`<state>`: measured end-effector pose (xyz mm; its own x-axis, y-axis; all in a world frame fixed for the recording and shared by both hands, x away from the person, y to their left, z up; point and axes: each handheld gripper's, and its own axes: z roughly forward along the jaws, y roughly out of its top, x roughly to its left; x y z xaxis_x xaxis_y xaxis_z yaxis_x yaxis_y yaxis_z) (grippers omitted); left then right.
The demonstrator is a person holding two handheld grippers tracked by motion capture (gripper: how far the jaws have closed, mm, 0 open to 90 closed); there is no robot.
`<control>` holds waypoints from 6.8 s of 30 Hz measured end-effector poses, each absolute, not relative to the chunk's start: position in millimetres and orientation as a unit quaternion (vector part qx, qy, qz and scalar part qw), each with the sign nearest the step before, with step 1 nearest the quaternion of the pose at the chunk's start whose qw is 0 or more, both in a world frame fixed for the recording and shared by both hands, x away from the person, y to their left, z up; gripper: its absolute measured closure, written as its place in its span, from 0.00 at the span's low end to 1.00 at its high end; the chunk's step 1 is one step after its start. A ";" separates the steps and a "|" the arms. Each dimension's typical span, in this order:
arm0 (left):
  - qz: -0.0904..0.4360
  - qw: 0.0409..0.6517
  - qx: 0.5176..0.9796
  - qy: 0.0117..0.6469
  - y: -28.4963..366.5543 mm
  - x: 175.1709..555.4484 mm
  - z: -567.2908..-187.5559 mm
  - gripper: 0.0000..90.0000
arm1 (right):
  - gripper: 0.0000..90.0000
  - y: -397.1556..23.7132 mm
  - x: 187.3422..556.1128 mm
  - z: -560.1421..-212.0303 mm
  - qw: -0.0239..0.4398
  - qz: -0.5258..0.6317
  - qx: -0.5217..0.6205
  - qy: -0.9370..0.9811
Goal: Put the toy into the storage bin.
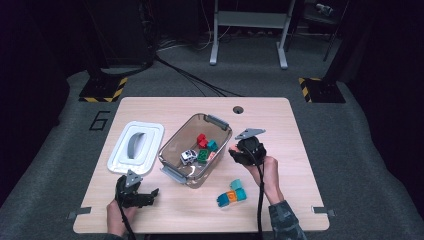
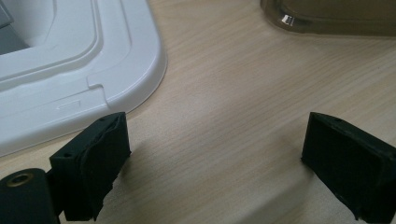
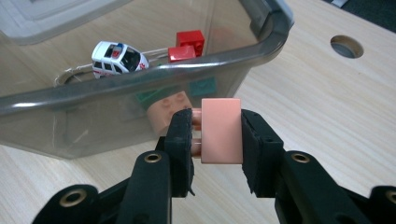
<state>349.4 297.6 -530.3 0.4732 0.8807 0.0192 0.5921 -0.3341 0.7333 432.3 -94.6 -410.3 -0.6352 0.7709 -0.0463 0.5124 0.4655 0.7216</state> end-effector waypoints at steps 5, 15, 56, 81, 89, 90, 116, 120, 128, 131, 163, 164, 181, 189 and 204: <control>0.212 0.339 0.789 0.467 297.8 349.6 -530.3 0.08 | 0.74 -95.1 434.0 -399.0 0.198 0.349 0.381 0.833; 0.212 0.339 0.789 0.467 297.9 349.7 -530.4 0.08 | 0.74 -89.8 439.6 -373.6 0.218 0.356 0.372 0.829; 0.213 0.339 0.789 0.467 297.7 349.4 -530.3 0.08 | 0.73 -52.7 479.1 -384.2 0.193 0.329 0.359 0.852; 0.218 0.340 0.786 0.468 297.0 349.2 -530.9 0.08 | 0.13 -92.6 431.4 -383.6 0.182 0.367 0.396 0.822; 0.219 0.339 0.787 0.467 297.1 349.1 -530.7 0.08 | 0.10 -108.2 417.0 -414.9 0.158 0.346 0.410 0.829; 0.219 0.339 0.787 0.467 297.1 349.1 -530.7 0.08 | 0.10 -108.8 415.5 -418.2 0.156 0.345 0.413 0.828; 0.220 0.338 0.787 0.467 297.0 349.1 -530.7 0.08 | 0.17 -133.9 402.4 -492.5 0.117 0.256 0.454 0.845; 0.219 0.338 0.787 0.467 297.1 349.2 -530.7 0.08 | 0.17 -143.4 407.9 -493.8 0.127 0.252 0.472 0.835; 0.218 0.340 0.786 0.468 297.0 349.3 -531.0 0.08 | 0.16 -140.7 409.7 -486.5 0.123 0.282 0.472 0.826; 0.219 0.339 0.786 0.468 297.0 349.2 -530.8 0.08 | 0.14 -132.5 409.5 -485.8 0.119 0.292 0.466 0.826; 0.219 0.338 0.788 0.467 297.2 349.0 -530.5 0.08 | 0.40 -130.8 411.3 -498.5 0.152 0.259 0.491 0.818; 0.216 0.337 0.789 0.466 297.4 349.0 -530.1 0.08 | 0.42 -130.8 410.7 -498.4 0.154 0.260 0.490 0.817; 0.217 0.337 0.788 0.467 297.2 348.8 -530.2 0.08 | 0.65 -122.9 408.8 -493.1 0.162 0.255 0.469 0.830; 0.216 0.337 0.789 0.466 297.4 348.9 -530.1 0.08 | 0.65 -123.1 409.4 -482.2 0.164 0.269 0.466 0.827; 0.216 0.337 0.789 0.466 297.5 349.0 -530.1 0.08 | 0.65 -118.6 414.0 -457.5 0.183 0.287 0.452 0.825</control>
<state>349.0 297.5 -530.1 0.4723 0.8810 0.0267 0.5901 -0.3386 0.7329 414.0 -118.6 -457.5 -0.5243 0.8504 -0.0434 0.6400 0.4272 0.6387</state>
